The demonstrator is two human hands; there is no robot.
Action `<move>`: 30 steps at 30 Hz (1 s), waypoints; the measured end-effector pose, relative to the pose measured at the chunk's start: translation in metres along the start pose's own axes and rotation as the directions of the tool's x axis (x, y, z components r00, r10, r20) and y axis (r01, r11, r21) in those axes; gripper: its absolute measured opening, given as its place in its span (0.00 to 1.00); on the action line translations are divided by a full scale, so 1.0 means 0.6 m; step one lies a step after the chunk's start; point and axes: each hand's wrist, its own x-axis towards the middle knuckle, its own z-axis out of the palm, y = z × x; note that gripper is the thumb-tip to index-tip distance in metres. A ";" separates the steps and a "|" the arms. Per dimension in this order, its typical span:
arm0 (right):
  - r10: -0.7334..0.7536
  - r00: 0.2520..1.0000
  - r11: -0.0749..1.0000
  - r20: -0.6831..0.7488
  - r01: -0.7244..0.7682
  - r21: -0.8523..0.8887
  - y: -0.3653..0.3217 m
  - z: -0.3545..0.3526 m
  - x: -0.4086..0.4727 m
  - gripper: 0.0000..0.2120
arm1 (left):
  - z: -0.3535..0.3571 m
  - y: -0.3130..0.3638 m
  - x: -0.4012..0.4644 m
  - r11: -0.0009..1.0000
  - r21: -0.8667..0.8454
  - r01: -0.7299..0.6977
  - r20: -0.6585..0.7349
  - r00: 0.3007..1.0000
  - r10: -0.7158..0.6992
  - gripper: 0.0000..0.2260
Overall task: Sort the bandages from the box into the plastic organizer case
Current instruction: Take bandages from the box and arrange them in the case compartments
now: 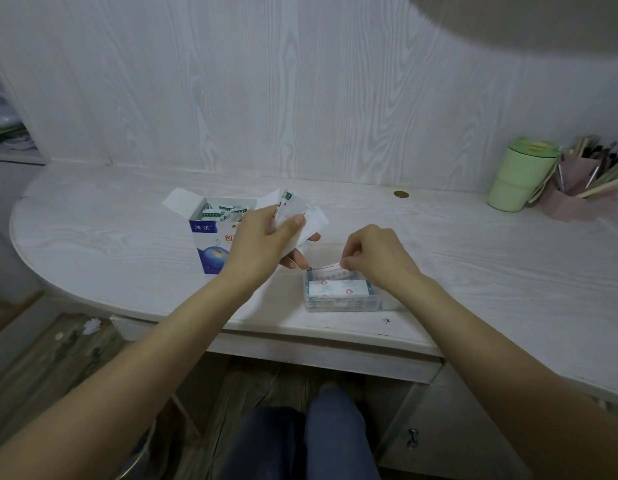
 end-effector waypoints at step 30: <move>0.068 0.984 0.518 0.167 -0.178 0.837 0.000 -0.076 -0.012 0.02 | 0.019 -0.004 0.008 0.948 0.304 -0.092 -0.211 0.964 0.161 0.11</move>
